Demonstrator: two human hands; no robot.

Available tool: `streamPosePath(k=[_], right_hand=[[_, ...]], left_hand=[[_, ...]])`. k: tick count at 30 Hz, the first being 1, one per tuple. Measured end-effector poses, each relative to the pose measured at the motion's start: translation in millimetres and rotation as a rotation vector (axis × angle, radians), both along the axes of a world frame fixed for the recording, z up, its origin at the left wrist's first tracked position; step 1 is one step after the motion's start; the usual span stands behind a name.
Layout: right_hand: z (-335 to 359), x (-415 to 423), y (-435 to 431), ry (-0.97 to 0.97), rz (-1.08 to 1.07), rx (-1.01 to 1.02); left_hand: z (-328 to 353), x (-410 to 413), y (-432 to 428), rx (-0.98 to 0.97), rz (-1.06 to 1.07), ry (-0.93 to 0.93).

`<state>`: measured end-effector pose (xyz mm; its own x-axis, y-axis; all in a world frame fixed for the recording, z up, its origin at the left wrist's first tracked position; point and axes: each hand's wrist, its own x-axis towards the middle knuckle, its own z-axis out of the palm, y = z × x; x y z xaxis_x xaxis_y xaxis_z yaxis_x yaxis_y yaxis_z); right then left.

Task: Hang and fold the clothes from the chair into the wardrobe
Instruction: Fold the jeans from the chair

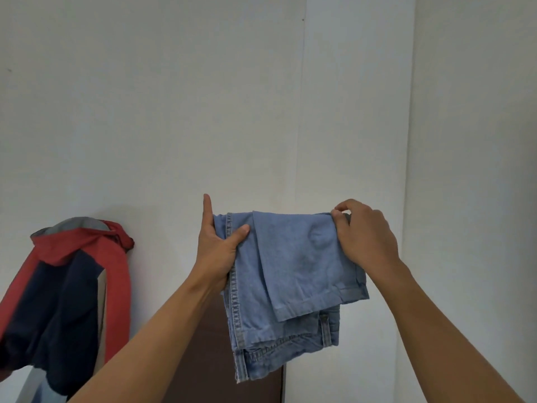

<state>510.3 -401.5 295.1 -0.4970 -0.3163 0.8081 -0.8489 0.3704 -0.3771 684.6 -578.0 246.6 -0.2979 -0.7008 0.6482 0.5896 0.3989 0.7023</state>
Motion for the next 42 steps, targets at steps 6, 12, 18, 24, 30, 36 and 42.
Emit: streamPosePath(k=[6, 12, 18, 24, 30, 36, 42], right_hand=[[17.3, 25.0, 1.6, -0.426, 0.630, -0.329], [-1.8, 31.9, 12.8, -0.827, 1.038, -0.286], [-17.5, 18.1, 27.9, -0.888, 1.088, -0.145], [-34.6, 9.6, 30.9, -0.665, 0.594, 0.036], [-39.1, -1.1, 20.2, -1.004, 1.077, 0.031], [-22.1, -11.6, 29.4, -0.572, 0.845, 0.187], [-22.9, -4.5, 18.2, -0.401, 0.649, 0.077]], left_hand=[[1.9, -5.2, 6.5, 0.042, -0.028, -0.025], [2.1, -7.0, 12.8, 0.086, 0.060, -0.031], [6.5, -8.0, 9.2, 0.089, 0.049, -0.032], [8.5, -3.6, 1.8, 0.044, 0.014, 0.002], [8.7, 2.0, 0.6, -0.054, -0.022, -0.075], [11.3, 7.5, -8.7, -0.081, -0.021, -0.106], [5.3, 0.8, -9.9, -0.029, -0.033, -0.072]])
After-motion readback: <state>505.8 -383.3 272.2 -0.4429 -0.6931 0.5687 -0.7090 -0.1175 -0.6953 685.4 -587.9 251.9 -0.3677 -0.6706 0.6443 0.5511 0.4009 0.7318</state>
